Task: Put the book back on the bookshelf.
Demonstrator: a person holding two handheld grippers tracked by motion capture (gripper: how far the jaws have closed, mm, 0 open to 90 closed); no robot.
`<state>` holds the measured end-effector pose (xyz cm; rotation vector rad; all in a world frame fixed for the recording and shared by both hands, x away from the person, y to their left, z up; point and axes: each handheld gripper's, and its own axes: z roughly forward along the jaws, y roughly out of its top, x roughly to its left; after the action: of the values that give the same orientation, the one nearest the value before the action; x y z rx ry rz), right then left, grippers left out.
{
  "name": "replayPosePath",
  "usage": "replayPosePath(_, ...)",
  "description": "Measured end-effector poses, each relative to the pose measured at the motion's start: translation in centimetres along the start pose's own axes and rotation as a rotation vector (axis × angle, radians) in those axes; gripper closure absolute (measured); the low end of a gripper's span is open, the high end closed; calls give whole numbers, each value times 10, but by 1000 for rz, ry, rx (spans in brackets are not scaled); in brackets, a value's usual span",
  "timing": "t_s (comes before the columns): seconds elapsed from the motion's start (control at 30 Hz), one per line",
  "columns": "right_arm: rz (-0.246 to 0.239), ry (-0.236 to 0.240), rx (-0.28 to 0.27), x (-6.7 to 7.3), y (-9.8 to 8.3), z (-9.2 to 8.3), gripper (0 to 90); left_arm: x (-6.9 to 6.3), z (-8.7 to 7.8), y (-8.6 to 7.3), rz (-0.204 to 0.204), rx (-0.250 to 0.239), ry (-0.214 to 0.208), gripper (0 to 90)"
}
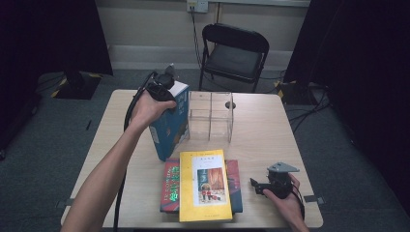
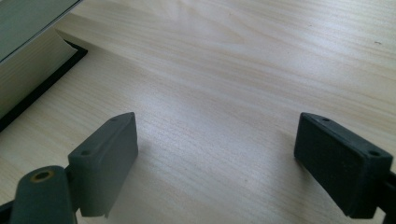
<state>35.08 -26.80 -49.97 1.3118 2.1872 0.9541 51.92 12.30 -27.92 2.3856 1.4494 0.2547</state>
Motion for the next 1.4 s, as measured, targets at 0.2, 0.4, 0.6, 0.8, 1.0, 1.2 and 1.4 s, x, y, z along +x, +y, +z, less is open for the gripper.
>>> replayPosePath(0.2,1,0,1,0,0,0,132,5,-3,2,-46,-2,-15,612)
replayPosePath(0.4,3,1,1,0,0,0,132,9,-2,11,-72,-1,-11,613)
replayPosePath(0.6,2,1,1,0,0,0,132,10,-4,25,-97,-19,-6,612)
replayPosePath(0.8,1,2,2,0,0,0,132,11,1,40,-123,-30,11,611)
replayPosePath(1.0,2,4,1,-1,0,0,132,14,15,39,-166,-94,30,611)
replayPosePath(1.2,-4,6,0,0,0,0,134,15,14,37,-140,-100,37,603)
replayPosePath(1.4,-10,10,-1,0,0,0,134,16,4,27,-120,-190,54,552)
